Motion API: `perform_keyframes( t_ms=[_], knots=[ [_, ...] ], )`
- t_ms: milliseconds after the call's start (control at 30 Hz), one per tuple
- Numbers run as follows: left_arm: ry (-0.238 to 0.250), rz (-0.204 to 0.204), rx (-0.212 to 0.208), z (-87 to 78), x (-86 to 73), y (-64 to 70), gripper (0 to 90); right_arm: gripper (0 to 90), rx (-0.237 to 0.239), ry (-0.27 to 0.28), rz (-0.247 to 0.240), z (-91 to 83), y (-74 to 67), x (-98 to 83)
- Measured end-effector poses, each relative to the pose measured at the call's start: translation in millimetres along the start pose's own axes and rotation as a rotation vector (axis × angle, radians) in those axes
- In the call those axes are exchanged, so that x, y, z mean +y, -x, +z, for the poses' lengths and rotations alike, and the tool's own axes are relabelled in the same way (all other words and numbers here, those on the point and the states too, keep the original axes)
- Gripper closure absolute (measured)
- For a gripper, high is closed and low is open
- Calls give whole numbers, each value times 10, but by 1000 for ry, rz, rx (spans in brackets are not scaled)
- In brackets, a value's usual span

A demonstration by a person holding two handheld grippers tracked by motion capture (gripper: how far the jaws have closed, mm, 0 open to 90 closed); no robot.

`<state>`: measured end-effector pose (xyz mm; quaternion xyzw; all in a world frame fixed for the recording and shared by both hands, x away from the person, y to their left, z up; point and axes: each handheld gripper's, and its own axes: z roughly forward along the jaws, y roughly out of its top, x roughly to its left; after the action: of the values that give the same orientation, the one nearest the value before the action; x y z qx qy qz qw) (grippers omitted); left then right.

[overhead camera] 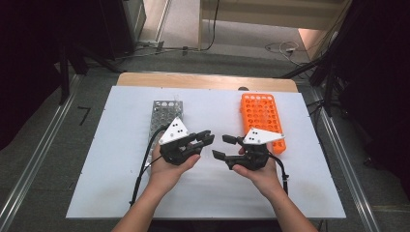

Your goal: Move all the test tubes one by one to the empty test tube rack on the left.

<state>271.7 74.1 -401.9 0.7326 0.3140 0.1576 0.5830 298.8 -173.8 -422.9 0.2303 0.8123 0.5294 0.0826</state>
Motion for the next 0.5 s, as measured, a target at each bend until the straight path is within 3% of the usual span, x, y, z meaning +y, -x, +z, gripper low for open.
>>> perform_keyframes(
  t_ms=[367, 500],
  knots=[
    [17, -5, 50, -104, 97, -160, 753, 4, -14, 11, 15, -100, 170, -60],
    [26, -3, 75, -152, 125, -223, 753, 0, -24, 10, 25, -138, 231, -94]
  ],
)
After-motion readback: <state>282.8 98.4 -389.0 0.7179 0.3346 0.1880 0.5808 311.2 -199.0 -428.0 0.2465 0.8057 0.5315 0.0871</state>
